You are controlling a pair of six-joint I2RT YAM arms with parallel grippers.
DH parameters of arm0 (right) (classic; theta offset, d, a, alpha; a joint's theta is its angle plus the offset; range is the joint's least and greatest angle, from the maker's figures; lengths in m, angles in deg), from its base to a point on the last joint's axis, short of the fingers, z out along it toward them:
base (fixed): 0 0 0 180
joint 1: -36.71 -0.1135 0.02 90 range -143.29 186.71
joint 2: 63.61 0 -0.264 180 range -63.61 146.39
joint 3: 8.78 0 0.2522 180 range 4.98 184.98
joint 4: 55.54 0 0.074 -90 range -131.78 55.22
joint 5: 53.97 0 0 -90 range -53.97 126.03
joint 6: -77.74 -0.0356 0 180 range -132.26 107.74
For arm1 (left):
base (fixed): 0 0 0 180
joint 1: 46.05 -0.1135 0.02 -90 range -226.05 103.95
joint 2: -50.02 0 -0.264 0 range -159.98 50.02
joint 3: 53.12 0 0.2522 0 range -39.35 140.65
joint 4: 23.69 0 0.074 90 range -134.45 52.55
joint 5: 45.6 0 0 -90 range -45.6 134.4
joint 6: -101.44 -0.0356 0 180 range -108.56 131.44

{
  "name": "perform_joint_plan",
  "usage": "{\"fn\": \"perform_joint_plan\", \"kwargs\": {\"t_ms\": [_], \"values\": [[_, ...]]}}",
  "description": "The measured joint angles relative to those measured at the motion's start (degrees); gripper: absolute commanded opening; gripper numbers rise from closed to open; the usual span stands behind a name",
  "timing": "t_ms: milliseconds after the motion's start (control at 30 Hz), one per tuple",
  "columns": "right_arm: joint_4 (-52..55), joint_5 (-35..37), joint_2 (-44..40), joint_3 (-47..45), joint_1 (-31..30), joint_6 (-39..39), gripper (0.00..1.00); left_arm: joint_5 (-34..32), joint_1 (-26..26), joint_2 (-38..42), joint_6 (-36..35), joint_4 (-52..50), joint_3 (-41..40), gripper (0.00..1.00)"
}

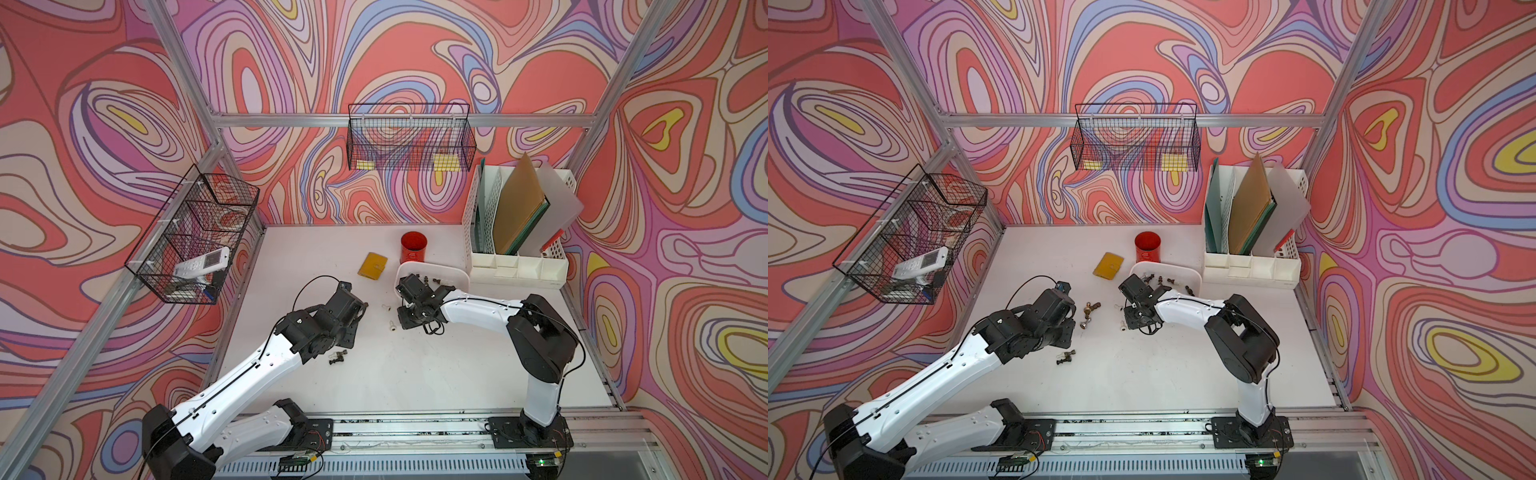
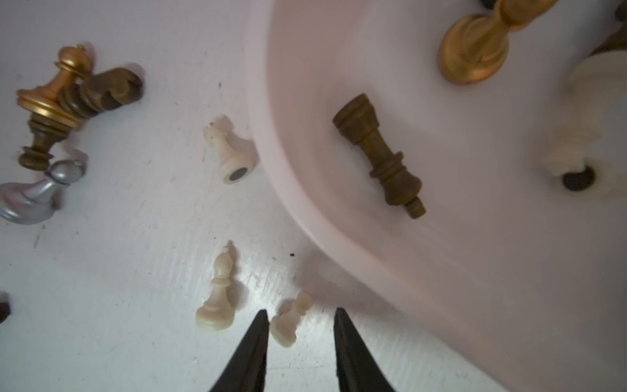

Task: Put the chess pieces into the storage box
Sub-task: Pick up the chess piece at the center of the board.

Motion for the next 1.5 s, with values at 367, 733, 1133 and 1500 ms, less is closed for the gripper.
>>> {"fn": "perform_joint_plan", "kwargs": {"t_ms": [367,733,1133,1500], "values": [[1.0,0.4,2.8,1.3,0.0,-0.6,0.33,-0.2,0.0,-1.6,-0.2,0.5,0.0,0.35],[3.5,0.6,2.8,1.3,-1.8,-0.5,0.32,-0.2,0.0,-1.6,-0.2,1.6,0.0,0.35],[3.7,1.1,2.9,1.3,-2.0,0.3,0.15,0.9,0.0,-1.9,-0.2,3.1,0.0,0.35],[3.1,-0.1,-4.3,0.7,-2.0,1.5,0.12,5.0,0.0,-6.2,1.4,8.1,-0.5,0.35]]}}
